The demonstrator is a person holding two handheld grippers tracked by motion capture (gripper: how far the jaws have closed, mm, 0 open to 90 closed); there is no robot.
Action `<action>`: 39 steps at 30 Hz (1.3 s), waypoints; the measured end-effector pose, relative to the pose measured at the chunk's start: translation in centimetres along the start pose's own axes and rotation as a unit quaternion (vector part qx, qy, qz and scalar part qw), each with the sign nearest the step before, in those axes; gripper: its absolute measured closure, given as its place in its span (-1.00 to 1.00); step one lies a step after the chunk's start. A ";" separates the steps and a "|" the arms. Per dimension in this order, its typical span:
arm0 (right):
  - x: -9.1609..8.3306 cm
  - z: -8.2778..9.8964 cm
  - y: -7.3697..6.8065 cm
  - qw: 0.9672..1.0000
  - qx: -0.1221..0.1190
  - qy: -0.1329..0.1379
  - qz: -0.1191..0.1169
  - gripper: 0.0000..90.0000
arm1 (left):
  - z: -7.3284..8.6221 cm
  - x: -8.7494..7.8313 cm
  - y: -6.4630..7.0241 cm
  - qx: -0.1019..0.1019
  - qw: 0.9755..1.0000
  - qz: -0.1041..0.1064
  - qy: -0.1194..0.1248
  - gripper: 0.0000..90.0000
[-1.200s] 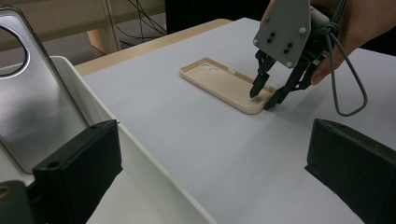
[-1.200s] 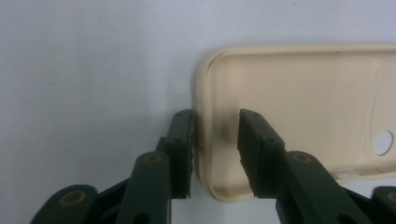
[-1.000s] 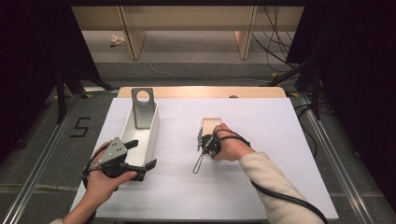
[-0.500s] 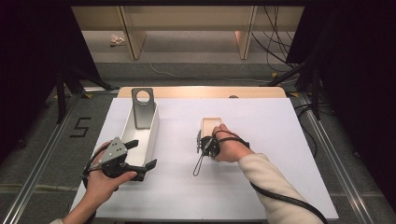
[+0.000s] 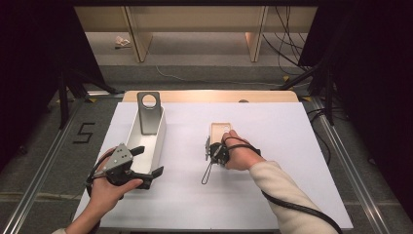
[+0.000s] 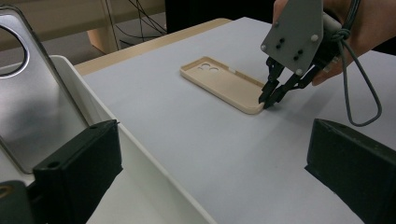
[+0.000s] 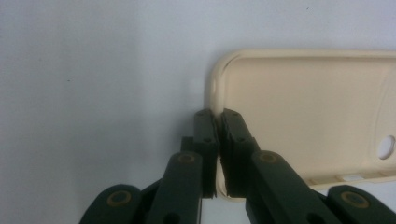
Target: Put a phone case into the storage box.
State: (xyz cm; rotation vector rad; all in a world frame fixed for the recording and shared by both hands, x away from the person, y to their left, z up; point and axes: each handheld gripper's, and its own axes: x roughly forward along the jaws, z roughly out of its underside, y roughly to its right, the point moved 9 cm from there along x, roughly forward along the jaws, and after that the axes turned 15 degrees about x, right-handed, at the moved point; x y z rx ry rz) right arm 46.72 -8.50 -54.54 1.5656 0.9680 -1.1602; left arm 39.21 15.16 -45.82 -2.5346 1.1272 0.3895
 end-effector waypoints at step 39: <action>-1.7 1.1 -0.4 0.996 0.011 0.077 0.034 0.97 | 0.1 0.1 0.1 -0.001 1.000 0.001 -0.002 -0.91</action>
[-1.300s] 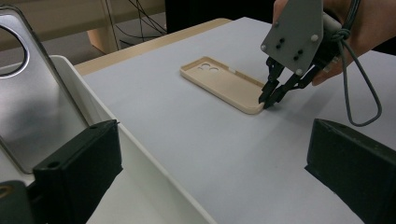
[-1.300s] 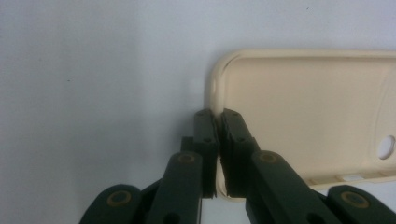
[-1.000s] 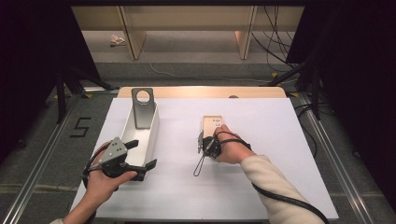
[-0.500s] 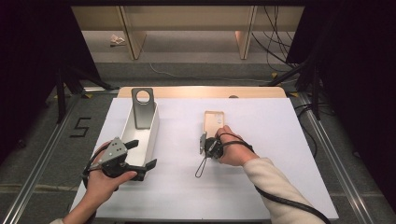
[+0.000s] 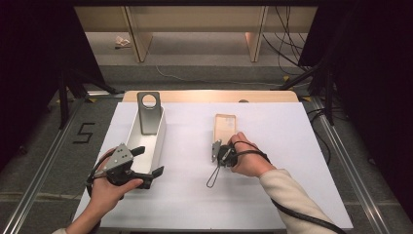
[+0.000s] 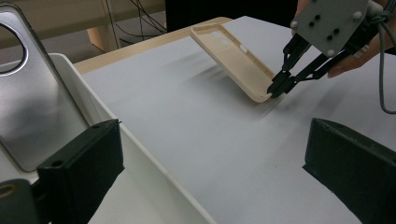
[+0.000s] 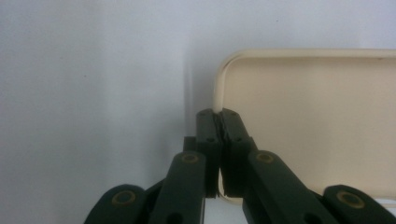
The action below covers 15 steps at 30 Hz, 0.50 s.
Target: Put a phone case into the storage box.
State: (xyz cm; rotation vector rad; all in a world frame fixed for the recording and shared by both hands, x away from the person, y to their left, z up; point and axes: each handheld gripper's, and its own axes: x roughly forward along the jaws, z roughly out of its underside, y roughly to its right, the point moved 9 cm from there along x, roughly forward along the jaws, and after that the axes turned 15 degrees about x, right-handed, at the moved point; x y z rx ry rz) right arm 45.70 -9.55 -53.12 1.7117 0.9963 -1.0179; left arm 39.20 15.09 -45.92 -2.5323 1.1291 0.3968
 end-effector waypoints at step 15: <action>-0.9 0.4 -0.7 1.000 0.003 0.031 0.004 0.97 | 0.0 0.0 0.0 0.000 1.000 -0.001 0.000 -0.91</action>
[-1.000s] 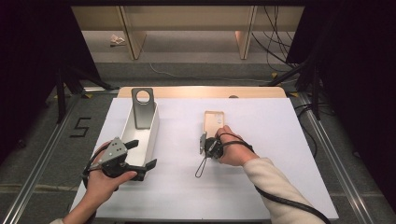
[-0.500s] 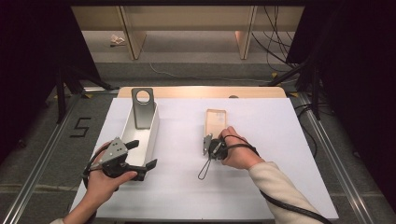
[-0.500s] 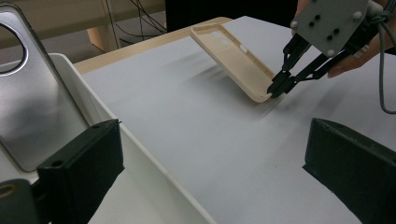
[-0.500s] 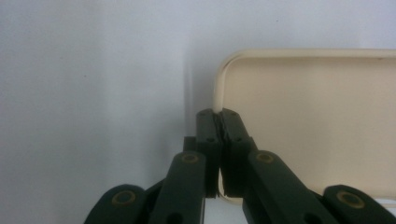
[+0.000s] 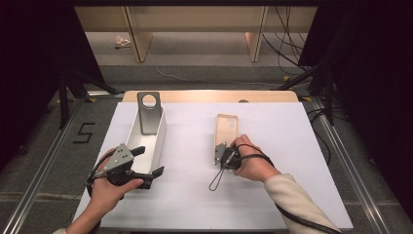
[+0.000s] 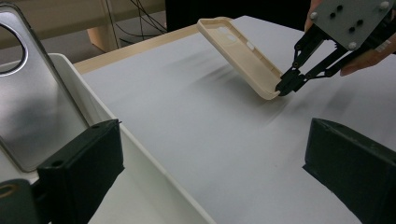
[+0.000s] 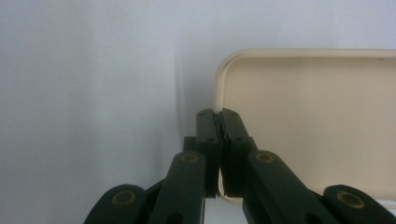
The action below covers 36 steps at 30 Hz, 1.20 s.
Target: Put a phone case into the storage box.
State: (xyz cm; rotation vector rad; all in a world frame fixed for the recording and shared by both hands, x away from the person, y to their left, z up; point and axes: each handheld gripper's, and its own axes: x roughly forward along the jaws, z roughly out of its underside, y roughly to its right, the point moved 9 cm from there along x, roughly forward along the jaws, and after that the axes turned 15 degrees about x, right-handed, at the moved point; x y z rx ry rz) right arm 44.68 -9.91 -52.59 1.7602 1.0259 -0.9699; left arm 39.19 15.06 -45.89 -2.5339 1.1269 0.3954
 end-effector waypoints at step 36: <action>-2.6 -0.4 -2.2 0.998 -0.014 0.058 0.005 0.96 | -0.1 0.0 0.1 0.001 1.000 0.000 0.000 -0.91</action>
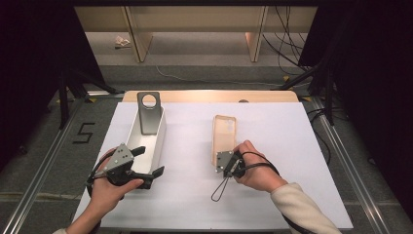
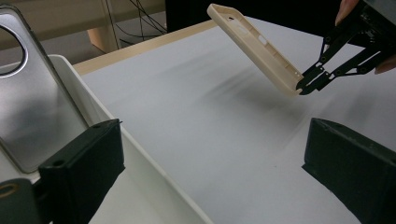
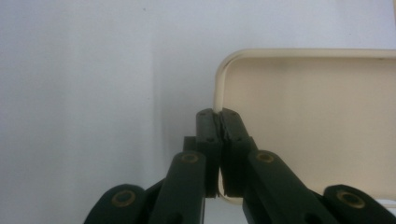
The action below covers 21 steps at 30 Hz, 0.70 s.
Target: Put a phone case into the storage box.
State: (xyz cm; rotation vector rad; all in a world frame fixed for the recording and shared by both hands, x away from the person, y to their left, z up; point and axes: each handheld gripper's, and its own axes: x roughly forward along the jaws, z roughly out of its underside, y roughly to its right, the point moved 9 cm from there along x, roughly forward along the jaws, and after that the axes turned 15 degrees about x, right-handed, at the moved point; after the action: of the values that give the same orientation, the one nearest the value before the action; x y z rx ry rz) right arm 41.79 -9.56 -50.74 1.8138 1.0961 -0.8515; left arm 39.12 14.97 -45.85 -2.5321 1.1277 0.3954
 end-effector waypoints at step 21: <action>-1.3 -0.1 -1.4 0.999 -0.017 0.026 0.006 0.96 | 0.0 0.1 0.1 0.000 1.000 0.000 0.000 -0.90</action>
State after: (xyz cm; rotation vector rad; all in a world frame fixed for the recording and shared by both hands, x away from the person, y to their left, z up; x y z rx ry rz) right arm 40.03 -9.54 -50.03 1.8227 1.1251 -0.7781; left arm 39.11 14.84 -45.86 -2.5329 1.1279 0.3957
